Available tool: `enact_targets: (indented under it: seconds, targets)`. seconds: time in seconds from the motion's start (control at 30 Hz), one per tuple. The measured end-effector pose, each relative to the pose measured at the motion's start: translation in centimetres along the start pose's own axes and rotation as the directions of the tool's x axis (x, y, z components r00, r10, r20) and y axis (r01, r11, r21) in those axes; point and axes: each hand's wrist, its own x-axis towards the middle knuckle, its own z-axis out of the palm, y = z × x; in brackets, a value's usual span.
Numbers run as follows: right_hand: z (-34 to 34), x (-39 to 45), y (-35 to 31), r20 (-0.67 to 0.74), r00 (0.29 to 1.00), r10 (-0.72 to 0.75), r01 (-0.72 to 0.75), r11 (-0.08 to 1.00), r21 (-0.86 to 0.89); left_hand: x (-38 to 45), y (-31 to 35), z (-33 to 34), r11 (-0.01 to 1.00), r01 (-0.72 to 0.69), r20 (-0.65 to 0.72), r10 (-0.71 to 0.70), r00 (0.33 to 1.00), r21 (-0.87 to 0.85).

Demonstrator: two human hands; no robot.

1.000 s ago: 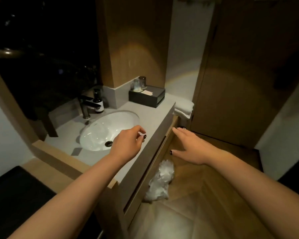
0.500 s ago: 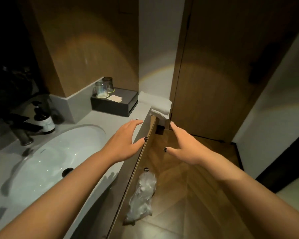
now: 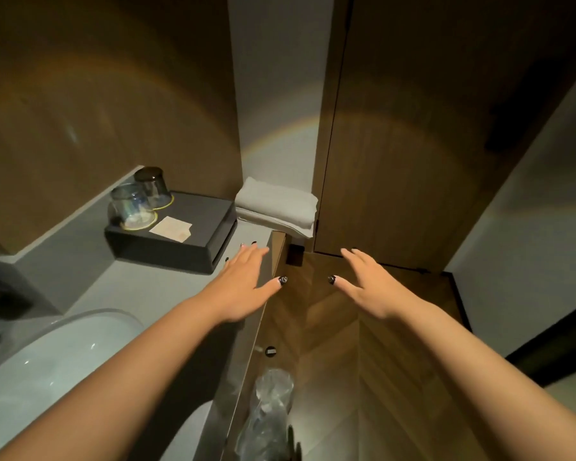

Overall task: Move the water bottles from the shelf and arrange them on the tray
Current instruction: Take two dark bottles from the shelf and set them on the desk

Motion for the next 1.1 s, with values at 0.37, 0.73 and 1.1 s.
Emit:
enact_targets:
  seconds: [0.37,0.73,1.1]
  targets:
    - [-4.0,17.5,9.5,0.054,0.994,-0.097,0.095,0.995,0.044,18.3,0.4,3.2,0.988,0.097,-0.01,-0.099,0.995,-0.122]
    - [-8.0,34.2,16.3,0.243,0.944,-0.223,0.207,0.974,0.092,32.6,1.6,7.5,0.88,0.352,-0.047,-0.386,0.921,-0.319]
    - [-6.6,49.1,15.1,0.363,0.891,-0.274,0.251,0.962,0.11,44.4,-4.0,9.9,0.714,0.493,-0.107,-0.614,0.782,-0.497]
